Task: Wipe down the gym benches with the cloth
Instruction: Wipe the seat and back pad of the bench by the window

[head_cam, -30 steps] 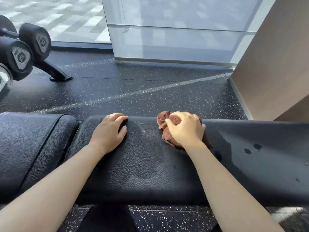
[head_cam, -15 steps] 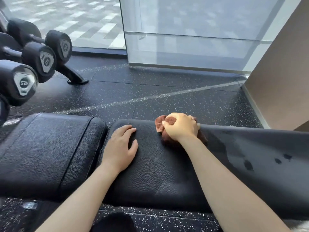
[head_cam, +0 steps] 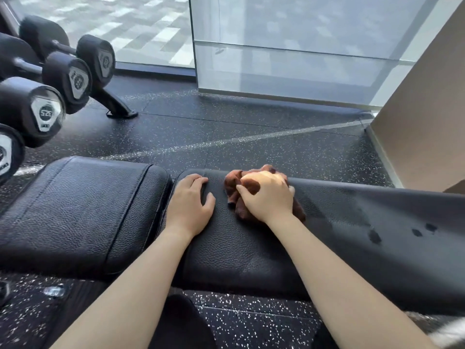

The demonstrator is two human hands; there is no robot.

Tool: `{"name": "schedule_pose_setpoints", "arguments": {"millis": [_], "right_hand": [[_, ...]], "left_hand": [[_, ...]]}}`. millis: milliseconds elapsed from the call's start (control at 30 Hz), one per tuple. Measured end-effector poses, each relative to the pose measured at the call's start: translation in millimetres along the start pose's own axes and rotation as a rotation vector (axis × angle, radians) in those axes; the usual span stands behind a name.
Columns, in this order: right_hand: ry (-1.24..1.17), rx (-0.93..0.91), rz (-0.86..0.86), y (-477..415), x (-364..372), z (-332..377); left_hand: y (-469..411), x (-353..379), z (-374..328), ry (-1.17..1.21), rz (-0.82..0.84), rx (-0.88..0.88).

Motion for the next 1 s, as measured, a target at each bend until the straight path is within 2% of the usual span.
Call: {"name": "schedule_pose_setpoints", "arguments": {"millis": [133,267,367,567,800,1000], "right_hand": [[-0.027,-0.06,-0.067,65.2,6.3,-20.8],[-0.016,-0.074,-0.205,120.2,16.6,-34.1],[-0.021,-0.006,-0.216,108.7,15.3,-29.9],[-0.07,0.114,-0.111,81.3,19.0,-12.0],[0.009,0.024,-0.315,146.3,44.7,-2.6],[-0.028,0.009,-0.294,133.8,36.4,-9.4]], "left_hand": [[2.4,1.4,-0.2,0.002,0.047,-0.003],[23.4,9.4,-3.3,-0.013,0.07,-0.001],[43.0,12.4,-3.4,-0.009,0.038,0.02],[40.0,4.2,-5.8,0.033,-0.012,-0.007],[40.2,3.9,-5.4,0.023,-0.017,0.019],[41.6,6.2,-5.7,0.009,0.017,0.043]]}}
Point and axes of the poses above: each hand's wrist, its own y-axis away from the middle knuckle, its own x-axis out of the palm, z = x × y, the point moved 6 cm from there along -y, towards the middle knuckle, and after that the axes turned 14 degrees about z, right-handed, at the moved point
